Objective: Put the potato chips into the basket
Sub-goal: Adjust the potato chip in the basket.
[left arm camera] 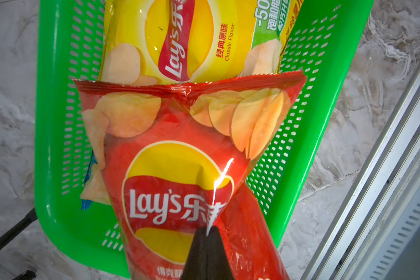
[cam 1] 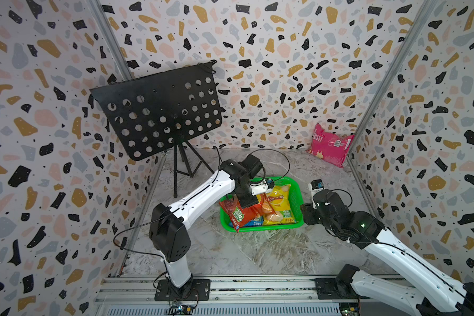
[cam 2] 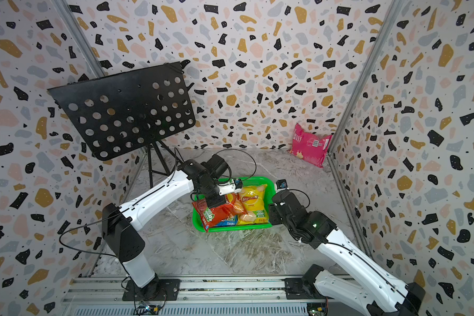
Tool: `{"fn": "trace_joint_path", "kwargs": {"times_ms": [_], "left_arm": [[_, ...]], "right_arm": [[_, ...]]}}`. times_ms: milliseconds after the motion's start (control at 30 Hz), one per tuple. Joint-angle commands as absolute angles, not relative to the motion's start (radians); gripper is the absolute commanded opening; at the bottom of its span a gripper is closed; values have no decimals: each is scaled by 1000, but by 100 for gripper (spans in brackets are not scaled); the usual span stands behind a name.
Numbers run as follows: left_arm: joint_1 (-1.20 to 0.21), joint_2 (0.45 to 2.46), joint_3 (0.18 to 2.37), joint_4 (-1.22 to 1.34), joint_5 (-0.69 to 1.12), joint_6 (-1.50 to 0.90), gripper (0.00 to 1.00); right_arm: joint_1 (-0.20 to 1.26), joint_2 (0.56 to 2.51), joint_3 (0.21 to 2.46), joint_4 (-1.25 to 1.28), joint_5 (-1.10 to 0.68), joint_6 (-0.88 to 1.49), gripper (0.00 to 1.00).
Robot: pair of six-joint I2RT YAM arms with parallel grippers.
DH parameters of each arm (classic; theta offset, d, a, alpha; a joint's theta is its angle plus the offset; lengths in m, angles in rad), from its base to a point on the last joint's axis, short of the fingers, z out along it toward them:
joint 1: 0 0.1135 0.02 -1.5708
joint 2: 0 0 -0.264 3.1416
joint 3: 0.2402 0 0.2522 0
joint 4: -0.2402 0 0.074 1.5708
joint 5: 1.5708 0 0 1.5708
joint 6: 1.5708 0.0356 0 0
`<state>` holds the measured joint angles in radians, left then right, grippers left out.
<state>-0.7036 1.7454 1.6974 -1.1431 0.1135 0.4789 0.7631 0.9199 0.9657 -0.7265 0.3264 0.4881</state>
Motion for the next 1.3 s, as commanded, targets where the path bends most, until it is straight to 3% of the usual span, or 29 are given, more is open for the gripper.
{"fn": "trace_joint_path", "kwargs": {"times_ms": [0, 333, 733, 1267], "left_arm": [[-709, 1677, 1740, -1131, 69, 371, 0], [-698, 1560, 1687, -1028, -58, 113, 0], [-695, 1609, 1676, -1015, -226, -333, 0], [-695, 1581, 1603, -913, -30, -546, 0]], "right_arm": [[759, 910, 989, -741, 338, 474, 56], [759, 919, 983, -730, 343, 472, 57], [758, 936, 986, -715, 344, 485, 56], [759, 940, 983, -731, 355, 505, 55]]}}
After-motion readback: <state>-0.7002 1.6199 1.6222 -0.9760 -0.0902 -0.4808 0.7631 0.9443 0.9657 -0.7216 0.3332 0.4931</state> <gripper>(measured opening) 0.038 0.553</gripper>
